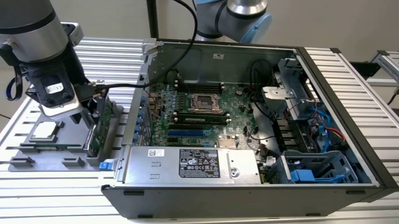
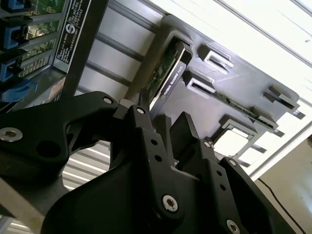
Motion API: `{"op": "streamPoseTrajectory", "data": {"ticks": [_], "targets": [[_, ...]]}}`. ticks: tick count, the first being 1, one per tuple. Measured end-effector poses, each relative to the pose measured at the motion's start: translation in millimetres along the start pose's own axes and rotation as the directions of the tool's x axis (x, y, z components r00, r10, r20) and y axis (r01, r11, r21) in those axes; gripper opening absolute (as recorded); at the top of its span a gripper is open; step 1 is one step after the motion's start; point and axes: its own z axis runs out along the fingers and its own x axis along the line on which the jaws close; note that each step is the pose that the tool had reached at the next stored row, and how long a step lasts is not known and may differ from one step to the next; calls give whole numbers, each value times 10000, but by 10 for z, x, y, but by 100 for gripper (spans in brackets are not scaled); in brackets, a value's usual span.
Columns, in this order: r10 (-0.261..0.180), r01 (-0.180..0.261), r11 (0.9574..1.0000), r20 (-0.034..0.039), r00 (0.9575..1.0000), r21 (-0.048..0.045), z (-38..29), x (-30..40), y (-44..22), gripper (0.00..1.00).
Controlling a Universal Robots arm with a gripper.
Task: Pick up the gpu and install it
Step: 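Pick up the gpu and move the gpu toward the slot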
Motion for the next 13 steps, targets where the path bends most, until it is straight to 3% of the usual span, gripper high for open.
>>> {"op": "streamPoseTrajectory", "data": {"ticks": [13], "targets": [[-1,1,10000,21,10000,-1,125,8,0,100]]}}
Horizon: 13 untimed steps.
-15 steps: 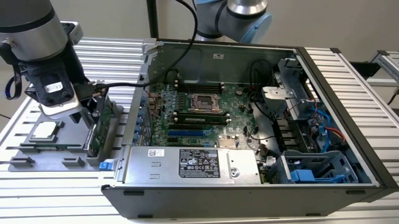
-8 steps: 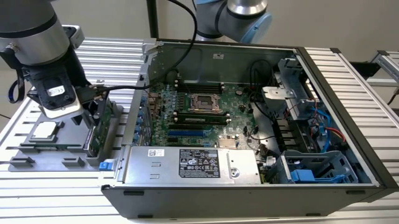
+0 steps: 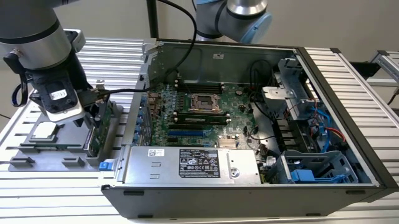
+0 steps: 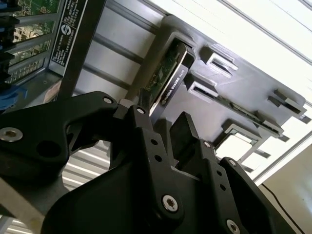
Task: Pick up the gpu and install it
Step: 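Pick up the gpu and move the gpu toward the slot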
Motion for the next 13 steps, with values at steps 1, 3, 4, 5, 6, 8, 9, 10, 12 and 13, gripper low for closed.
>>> {"op": "streamPoseTrajectory", "data": {"ticks": [1,3,4,5,6,8,9,10,12,13], "targets": [[0,0,10000,1,10000,0,9,1,2,100],[0,0,10000,2,10000,1,25,2,9,100],[0,0,10000,4,10000,1,34,2,12,100],[0,0,10000,5,10000,0,43,3,15,100],[0,0,10000,6,10000,0,51,3,18,100],[-1,1,10000,7,10000,0,68,4,24,100],[-1,1,10000,9,10000,-1,75,4,26,100],[0,0,10000,15,10000,0,82,7,30,100],[-1,1,10000,24,10000,-1,98,10,42,100],[-1,1,10000,29,10000,-2,108,11,49,100]]}}
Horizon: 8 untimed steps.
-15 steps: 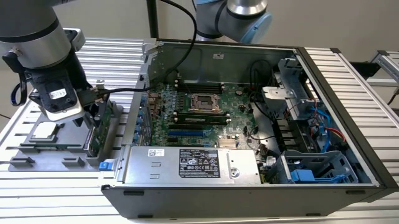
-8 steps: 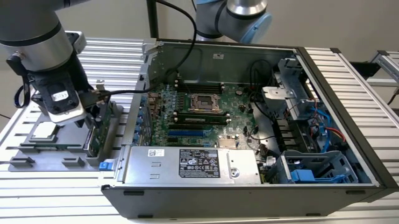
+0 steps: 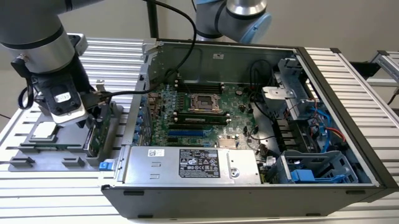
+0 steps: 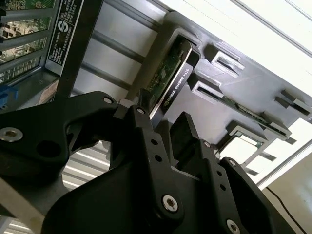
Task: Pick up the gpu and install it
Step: 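Pick up the gpu and move the gpu toward the slot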
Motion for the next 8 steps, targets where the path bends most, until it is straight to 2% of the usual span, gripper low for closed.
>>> {"op": "streamPoseTrajectory", "data": {"ticks": [8], "targets": [[-5,5,10000,32,10000,-1,60,14,100,100]]}}
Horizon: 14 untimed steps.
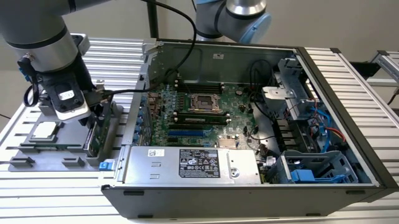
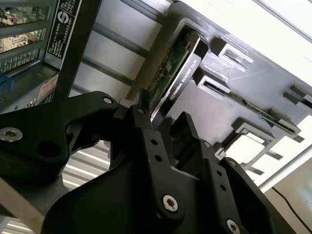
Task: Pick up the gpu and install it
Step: 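Pick up the gpu and move the gpu toward the slot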
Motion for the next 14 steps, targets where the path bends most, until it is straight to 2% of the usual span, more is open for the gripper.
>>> {"op": "streamPoseTrajectory", "data": {"ticks": [7,14], "targets": [[-9,9,10000,63,10000,-5,55,11,85,100],[-18,18,10000,125,9999,-15,122,16,127,100]]}}
